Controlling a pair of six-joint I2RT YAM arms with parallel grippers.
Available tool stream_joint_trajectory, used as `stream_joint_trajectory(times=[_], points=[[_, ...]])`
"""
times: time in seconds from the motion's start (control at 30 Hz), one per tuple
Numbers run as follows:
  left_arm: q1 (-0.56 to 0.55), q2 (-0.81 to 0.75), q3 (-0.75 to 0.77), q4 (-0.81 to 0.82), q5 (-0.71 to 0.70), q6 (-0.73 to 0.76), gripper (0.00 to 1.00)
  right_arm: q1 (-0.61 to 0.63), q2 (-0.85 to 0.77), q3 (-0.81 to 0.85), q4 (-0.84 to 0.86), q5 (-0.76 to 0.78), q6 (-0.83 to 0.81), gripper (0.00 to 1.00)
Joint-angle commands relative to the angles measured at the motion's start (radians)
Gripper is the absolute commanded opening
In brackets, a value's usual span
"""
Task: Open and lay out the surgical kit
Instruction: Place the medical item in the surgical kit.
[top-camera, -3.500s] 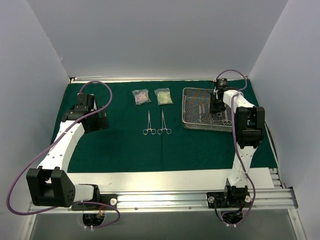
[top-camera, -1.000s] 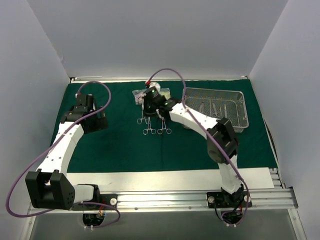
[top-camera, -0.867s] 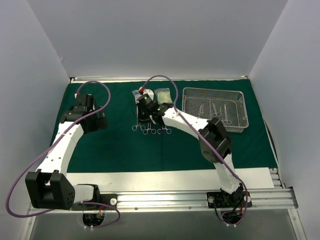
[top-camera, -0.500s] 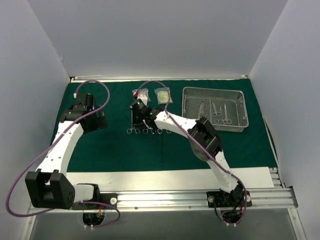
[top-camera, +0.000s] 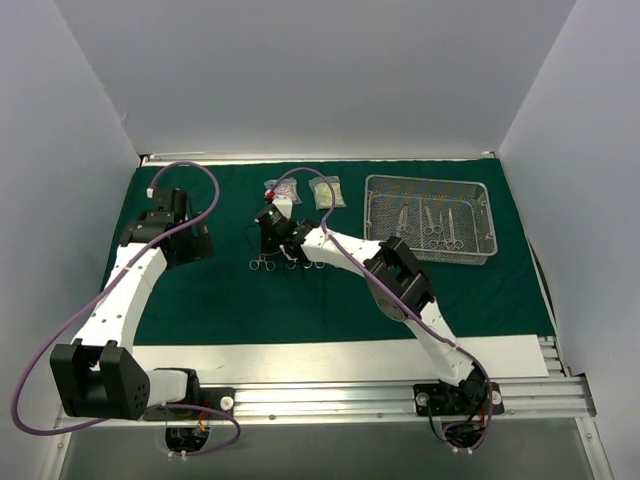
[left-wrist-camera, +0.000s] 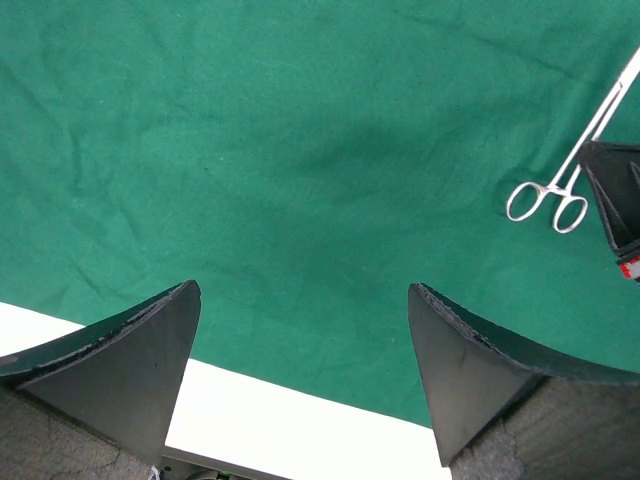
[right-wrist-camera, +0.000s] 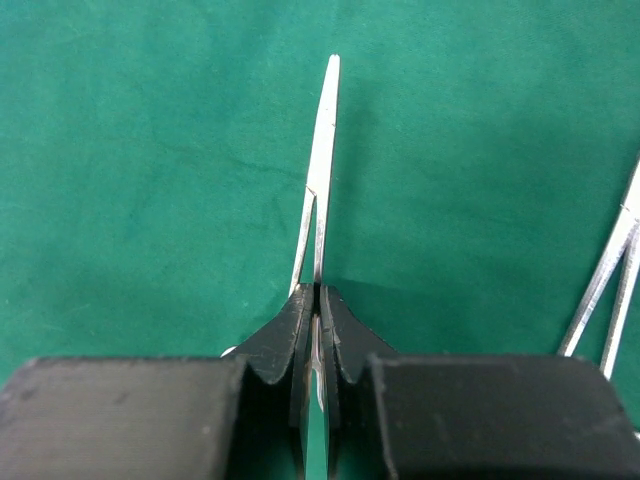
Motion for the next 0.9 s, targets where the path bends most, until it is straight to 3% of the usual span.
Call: stream_joint_trajectory(times=[0.0,0.87], points=[[-0.004,-0.024,0.037,-0.001,-0.017,-0.017,0.94,0.008,0.012,0.062,0.005,0.038,0.020,0.00],[-0.006,-0.023,0.023,0.002,-0.017,-0.014,0.94,0.004,0.085,0.114,-0.015,0.057,0.009,0.00]])
